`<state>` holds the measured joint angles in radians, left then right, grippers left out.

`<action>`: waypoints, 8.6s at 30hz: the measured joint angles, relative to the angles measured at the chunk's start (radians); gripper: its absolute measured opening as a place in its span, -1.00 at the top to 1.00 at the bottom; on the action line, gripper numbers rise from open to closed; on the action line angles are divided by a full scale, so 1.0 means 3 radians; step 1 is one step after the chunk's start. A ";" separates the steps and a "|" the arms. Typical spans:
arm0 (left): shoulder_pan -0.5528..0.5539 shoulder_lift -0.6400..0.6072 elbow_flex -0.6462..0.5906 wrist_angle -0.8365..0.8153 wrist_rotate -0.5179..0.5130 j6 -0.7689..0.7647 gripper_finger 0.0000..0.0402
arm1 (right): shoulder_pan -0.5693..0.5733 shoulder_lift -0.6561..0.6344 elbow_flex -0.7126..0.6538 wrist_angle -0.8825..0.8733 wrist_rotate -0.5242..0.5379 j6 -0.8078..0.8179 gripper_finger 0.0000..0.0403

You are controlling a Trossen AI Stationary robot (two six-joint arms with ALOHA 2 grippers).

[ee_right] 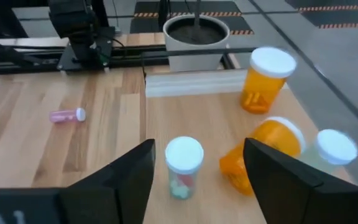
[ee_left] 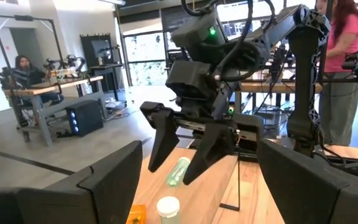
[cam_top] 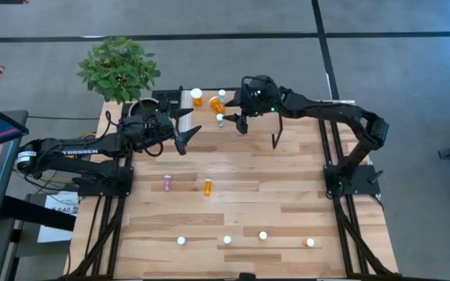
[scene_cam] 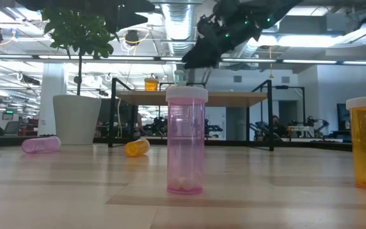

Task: Pick and place medicine bottles onto shelf by color
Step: Adjust the green pill bottle on the shelf, then adjust the large orange pill bottle on the shelf

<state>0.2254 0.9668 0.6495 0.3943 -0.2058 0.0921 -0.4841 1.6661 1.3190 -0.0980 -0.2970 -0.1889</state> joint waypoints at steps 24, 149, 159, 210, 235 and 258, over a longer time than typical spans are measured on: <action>0.0000 0.0000 0.0000 -0.0005 0.0001 -0.0005 -0.53 | 0.0049 0.0191 0.0000 0.0162 -0.0046 0.0043 -0.34; 0.0000 -0.0001 0.0000 -0.0025 -0.0013 -0.0039 -0.53 | -0.0109 -0.0461 -0.1129 0.0484 0.0481 0.0526 0.35; 0.0000 -0.0001 0.0000 -0.0026 -0.0012 -0.0039 -0.53 | -0.0117 -0.0472 -0.1128 0.0505 0.0486 0.0532 0.07; 0.0000 -0.0001 0.0000 -0.0038 0.0053 -0.0089 -0.53 | 0.0157 -0.0474 0.0072 -0.0513 0.1081 0.0517 -0.17; -0.0002 0.0000 -0.0001 -0.0008 0.0165 -0.0123 -0.53 | 0.0339 0.0857 0.1322 -0.1137 0.1382 0.0576 -0.19; -0.0002 -0.0001 -0.0001 0.0001 0.0165 -0.0109 -0.53 | 0.0242 0.0955 0.1344 -0.1328 0.1470 0.0843 -0.34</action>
<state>0.2249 0.9665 0.6491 0.3944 -0.1562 0.0593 -0.4114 1.9527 1.7222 -0.4964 0.1440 0.0641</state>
